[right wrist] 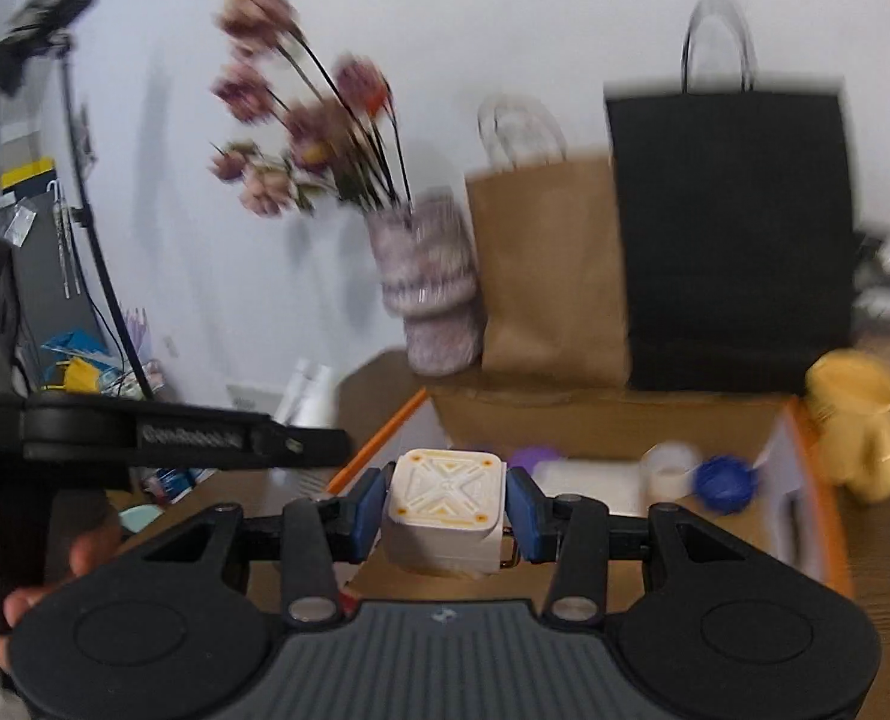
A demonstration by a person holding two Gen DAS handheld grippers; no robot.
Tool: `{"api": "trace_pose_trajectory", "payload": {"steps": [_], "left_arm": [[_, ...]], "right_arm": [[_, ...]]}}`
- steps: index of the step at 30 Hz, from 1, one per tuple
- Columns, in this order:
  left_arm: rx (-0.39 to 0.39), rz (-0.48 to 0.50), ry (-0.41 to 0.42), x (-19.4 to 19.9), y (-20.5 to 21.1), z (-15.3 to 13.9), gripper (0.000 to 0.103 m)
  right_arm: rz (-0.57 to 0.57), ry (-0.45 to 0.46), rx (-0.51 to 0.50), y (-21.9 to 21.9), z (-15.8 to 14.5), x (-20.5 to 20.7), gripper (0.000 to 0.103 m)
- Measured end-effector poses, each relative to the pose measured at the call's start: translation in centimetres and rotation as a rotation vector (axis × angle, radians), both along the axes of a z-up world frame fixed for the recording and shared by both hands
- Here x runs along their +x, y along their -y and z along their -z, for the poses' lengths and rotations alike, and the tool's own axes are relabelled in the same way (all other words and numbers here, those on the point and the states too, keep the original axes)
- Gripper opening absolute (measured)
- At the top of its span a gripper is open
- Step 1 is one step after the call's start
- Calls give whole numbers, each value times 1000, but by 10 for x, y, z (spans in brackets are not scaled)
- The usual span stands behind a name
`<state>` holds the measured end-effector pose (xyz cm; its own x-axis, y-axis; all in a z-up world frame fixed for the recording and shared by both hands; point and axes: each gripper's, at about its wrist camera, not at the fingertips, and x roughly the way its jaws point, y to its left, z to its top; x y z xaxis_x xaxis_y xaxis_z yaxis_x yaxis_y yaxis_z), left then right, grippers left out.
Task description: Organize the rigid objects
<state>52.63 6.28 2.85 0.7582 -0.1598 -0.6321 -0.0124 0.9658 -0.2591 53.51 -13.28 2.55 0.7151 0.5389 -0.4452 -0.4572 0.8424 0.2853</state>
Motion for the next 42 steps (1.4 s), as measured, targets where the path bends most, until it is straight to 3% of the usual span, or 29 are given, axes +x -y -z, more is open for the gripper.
{"api": "trace_pose_trajectory", "payload": {"steps": [3,8,13,15,18,23,27,32,35,42], "left_arm": [[59,-41,-67,28,-4,25,28],[88,-46,-82,35,-11,59,30],[112,-36,-49,32,-15,58,30],[71,-35,-37,29,-21,52,53],[24,-5,-12,19,-23,40,66],[162,-4,74,-4,-7,20,79],[172,8,98,-23,-2,1,88],[199,1,153,-52,3,-15,95],[233,-6,228,-75,8,-20,100],[258,40,412,-130,27,-14,103]], "right_arm": [[11,-65,-32,-16,16,39,43],[19,-165,-37,-27,49,72,43],[30,-258,39,-26,73,88,44],[31,-265,44,-28,78,89,45],[27,-246,66,-26,76,82,47],[44,-201,60,-13,50,65,49],[67,-168,15,4,25,45,57],[129,-128,-63,39,5,8,75],[194,-86,-125,60,-1,-17,86],[292,99,-248,90,-7,-88,88]]}}
